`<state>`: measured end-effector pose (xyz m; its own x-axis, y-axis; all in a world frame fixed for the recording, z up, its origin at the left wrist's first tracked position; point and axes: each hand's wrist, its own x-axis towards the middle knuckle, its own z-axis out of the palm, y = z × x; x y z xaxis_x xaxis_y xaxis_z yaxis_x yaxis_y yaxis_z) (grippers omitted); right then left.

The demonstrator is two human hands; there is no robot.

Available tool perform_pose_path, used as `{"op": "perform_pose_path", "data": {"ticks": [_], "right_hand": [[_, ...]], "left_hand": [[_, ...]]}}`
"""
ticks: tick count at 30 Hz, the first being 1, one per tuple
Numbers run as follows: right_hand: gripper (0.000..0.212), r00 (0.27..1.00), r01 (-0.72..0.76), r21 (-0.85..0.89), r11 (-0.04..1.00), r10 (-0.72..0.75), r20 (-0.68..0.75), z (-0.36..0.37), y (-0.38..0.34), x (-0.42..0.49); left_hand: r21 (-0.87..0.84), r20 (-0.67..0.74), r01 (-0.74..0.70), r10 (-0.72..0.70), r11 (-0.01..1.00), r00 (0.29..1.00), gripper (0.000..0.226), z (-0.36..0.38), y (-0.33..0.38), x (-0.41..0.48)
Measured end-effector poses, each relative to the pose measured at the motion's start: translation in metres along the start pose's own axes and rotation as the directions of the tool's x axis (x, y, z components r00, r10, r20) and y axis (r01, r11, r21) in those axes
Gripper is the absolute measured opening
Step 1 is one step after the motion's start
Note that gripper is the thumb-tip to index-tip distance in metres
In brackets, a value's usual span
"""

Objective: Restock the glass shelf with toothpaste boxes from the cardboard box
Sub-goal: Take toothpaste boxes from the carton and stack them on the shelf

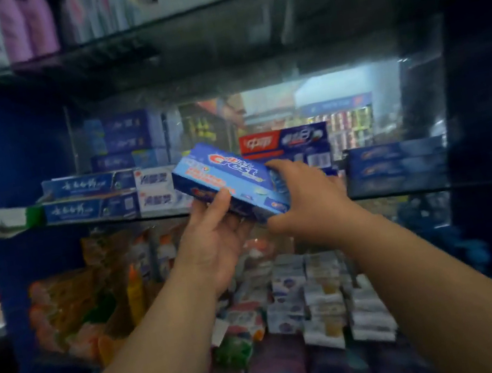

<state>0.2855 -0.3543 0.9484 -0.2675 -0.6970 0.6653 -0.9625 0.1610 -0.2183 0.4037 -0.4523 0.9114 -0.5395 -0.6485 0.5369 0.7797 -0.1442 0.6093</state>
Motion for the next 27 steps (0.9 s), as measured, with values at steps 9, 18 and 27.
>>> {"op": "perform_pose_path", "data": {"ticks": [9,18,27], "right_hand": [[0.079,0.97,-0.235,-0.178,0.955,0.243,0.023,-0.14,0.133,-0.014],[0.085,0.875,-0.362,-0.266,0.893,0.424,0.235,-0.141,0.235,0.013],[0.051,0.79,-0.317,-0.266,0.91,0.409,0.456,-0.107,0.276,0.047]], "left_hand": [[0.607,0.018,-0.209,0.25,0.767,0.968,0.065,0.125,-0.092,0.049],[0.993,0.122,-0.122,-0.089,0.008,0.989,0.072,0.176,-0.152,0.093],[0.914,0.028,-0.163,-0.344,-0.371,0.938,0.038,0.171,-0.185,0.14]]}}
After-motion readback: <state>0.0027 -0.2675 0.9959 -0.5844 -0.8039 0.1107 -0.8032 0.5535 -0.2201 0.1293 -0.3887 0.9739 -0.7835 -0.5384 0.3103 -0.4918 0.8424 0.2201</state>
